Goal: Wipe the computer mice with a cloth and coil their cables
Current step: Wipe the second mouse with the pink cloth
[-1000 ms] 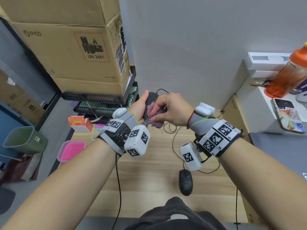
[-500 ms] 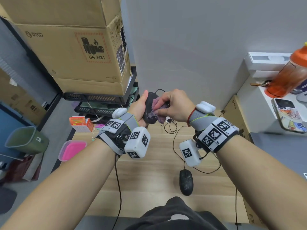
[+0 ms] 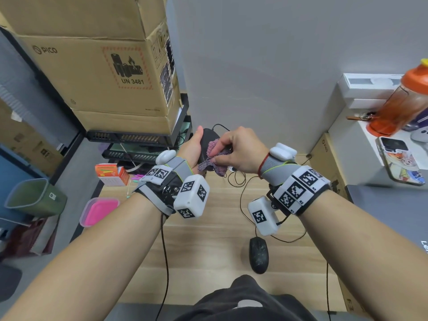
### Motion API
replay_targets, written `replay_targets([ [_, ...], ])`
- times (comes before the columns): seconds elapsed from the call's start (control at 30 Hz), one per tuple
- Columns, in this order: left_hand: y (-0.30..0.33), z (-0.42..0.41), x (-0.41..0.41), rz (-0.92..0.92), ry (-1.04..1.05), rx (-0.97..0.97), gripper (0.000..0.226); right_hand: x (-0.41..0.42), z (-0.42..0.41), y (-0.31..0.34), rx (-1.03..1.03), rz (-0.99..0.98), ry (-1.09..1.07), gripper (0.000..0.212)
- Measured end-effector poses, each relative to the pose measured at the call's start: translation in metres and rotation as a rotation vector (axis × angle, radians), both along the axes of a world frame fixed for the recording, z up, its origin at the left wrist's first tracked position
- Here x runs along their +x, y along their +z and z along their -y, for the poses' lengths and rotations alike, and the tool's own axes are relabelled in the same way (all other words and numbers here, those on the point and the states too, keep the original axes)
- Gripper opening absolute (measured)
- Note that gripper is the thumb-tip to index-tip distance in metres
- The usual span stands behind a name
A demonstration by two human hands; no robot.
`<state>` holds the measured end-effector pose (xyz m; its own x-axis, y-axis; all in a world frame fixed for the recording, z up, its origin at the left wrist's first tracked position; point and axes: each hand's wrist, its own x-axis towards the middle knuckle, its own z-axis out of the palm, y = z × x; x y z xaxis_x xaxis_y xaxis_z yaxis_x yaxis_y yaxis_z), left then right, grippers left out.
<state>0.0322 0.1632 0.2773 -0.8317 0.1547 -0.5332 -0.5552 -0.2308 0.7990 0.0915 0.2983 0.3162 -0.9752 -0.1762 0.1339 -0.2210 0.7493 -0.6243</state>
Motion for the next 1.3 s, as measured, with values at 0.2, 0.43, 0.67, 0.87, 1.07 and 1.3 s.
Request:
replay_targets([
  [0.2,0.001,0.0,0.001,-0.014,-0.008,-0.07,0.052,0.0,-0.003,0.003,-0.019,0.048,0.044,0.011],
  [0.43,0.005,-0.003,0.005,-0.001,-0.009,0.016,0.051,-0.001,-0.002,0.001,-0.016,0.058,0.028,0.011],
  [0.67,0.016,-0.004,0.006,0.026,-0.08,0.196,0.063,-0.008,-0.022,-0.003,-0.254,0.011,-0.153,0.02],
  [0.87,0.012,-0.001,0.004,0.067,-0.057,0.254,0.05,-0.022,-0.042,0.002,-0.372,-0.073,-0.353,0.026],
  [1.07,0.015,-0.007,0.004,0.013,-0.143,0.373,0.058,-0.011,-0.018,0.001,-0.172,0.031,-0.08,0.025],
  [1.3,0.01,-0.002,0.006,0.06,-0.151,0.31,0.063,-0.002,-0.005,0.001,-0.069,-0.005,0.078,0.019],
])
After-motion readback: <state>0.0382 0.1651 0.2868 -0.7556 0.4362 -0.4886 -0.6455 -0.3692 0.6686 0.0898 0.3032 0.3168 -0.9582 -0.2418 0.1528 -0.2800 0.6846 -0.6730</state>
